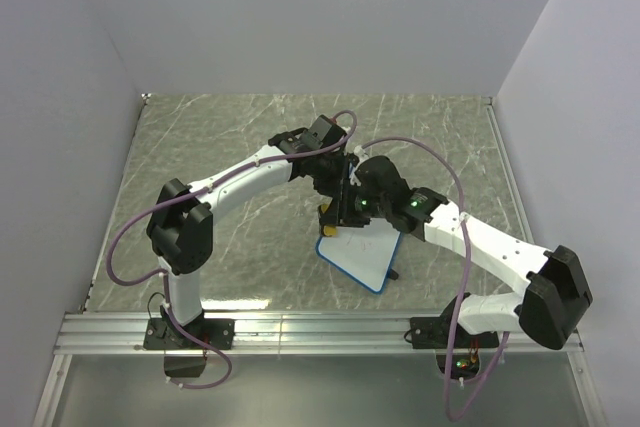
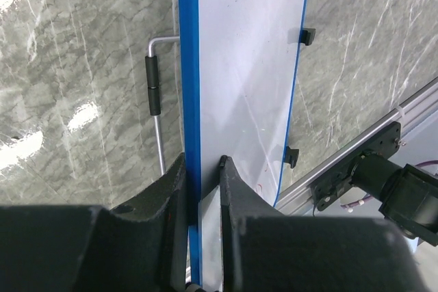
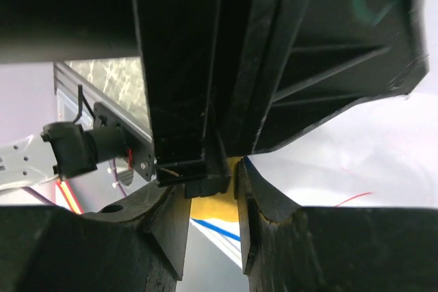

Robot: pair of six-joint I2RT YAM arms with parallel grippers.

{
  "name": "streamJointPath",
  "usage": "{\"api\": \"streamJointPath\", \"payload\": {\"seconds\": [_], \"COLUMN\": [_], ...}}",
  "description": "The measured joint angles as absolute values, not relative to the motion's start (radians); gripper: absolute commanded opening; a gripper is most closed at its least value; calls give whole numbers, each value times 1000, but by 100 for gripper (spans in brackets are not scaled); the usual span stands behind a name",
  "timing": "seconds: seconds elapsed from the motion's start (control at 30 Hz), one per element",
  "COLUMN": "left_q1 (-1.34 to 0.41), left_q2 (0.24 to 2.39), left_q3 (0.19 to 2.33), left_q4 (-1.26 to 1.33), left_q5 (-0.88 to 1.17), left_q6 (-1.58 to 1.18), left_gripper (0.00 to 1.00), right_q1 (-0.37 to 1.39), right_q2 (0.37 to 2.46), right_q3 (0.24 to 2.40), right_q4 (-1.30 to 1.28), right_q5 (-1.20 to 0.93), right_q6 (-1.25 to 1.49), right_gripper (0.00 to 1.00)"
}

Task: Erase the whiteboard

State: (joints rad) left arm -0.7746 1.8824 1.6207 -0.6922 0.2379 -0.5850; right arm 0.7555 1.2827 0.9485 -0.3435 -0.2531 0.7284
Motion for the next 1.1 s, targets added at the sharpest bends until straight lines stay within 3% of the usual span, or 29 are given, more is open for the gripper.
{"api": "streamJointPath", "payload": {"seconds": [0.47,1.1], "left_q1": [-775,-762], "left_q2": [1885,1915], "left_q3": [1621,1657], "left_q4": [-688,-732], "left_q5": [239,237], "left_q6": [-569,-562], "left_gripper": [0,0], "right_q1": [699,647], "right_q2": [1238,1164], "right_q3": [826,634], "right_q4": [-234,-163], "right_q5": [-284,-26], "right_q6": [785,803], "right_gripper": [0,0]}}
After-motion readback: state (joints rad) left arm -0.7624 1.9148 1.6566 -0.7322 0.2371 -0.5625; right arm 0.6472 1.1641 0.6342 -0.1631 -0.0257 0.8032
